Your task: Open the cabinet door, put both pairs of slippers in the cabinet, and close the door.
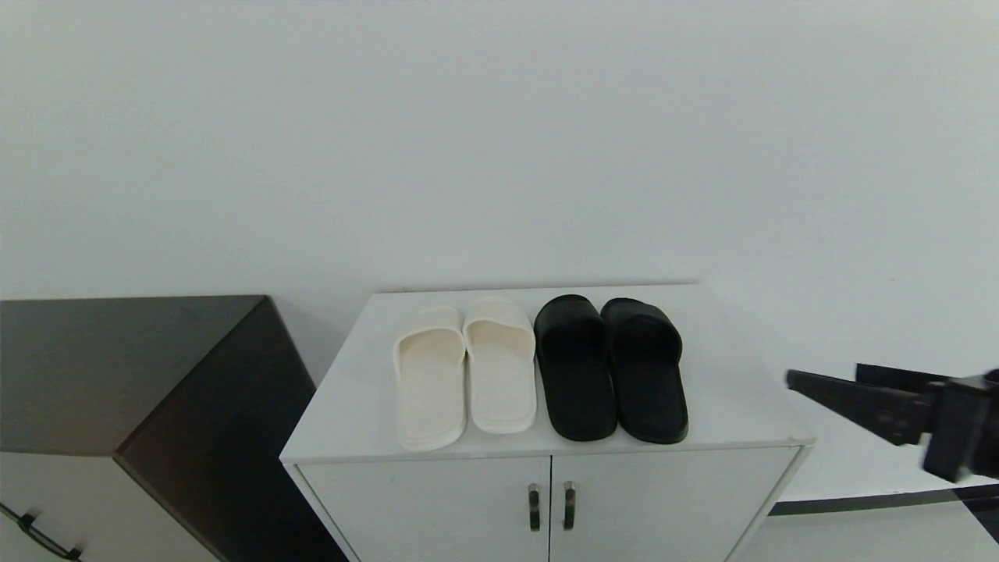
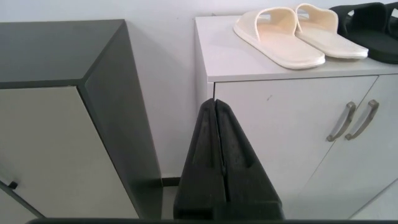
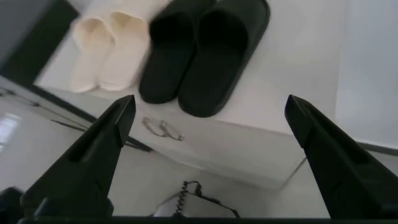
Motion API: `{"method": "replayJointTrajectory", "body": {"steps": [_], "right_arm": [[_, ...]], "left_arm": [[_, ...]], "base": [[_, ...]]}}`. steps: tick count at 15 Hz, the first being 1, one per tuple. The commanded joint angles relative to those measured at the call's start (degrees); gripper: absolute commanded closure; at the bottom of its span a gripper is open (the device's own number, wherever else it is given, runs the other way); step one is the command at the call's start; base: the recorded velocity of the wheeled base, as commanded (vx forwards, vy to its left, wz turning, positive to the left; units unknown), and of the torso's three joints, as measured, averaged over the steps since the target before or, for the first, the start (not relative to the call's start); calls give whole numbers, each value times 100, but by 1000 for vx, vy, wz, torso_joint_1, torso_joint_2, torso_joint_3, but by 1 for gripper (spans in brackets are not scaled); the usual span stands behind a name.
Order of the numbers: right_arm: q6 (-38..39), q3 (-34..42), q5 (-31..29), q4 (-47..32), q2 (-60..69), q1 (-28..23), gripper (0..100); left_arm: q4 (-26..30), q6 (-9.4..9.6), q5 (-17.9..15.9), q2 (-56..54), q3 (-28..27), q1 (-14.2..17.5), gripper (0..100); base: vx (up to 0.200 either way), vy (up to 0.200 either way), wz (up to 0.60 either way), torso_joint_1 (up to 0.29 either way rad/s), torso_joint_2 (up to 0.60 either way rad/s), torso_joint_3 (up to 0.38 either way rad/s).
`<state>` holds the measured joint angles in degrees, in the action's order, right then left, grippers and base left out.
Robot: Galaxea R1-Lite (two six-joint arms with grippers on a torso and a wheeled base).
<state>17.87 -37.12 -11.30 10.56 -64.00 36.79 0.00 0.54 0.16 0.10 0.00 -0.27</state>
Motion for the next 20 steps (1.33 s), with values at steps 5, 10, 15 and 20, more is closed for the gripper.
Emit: {"method": "replayJointTrajectory", "body": {"steps": [5, 10, 15, 20], "right_arm": [[67, -700, -1313, 931, -2257, 795, 0], [-38, -1315, -2122, 1827, -3637, 838, 0], [-38, -2185, -2561, 1845, -4560, 882, 0], [-56, -2836, -2596, 1853, -5289, 768, 0]], "left_arm": [[9, -1, 2, -1, 0, 0, 100], [9, -1, 2, -1, 0, 0, 100], [9, -1, 2, -1, 0, 0, 100], [9, -1, 2, -1, 0, 0, 100]], "base": [[0, 0, 0, 0, 0, 0], [0, 0, 0, 0, 0, 0], [0, 0, 0, 0, 0, 0], [0, 0, 0, 0, 0, 0]]}}
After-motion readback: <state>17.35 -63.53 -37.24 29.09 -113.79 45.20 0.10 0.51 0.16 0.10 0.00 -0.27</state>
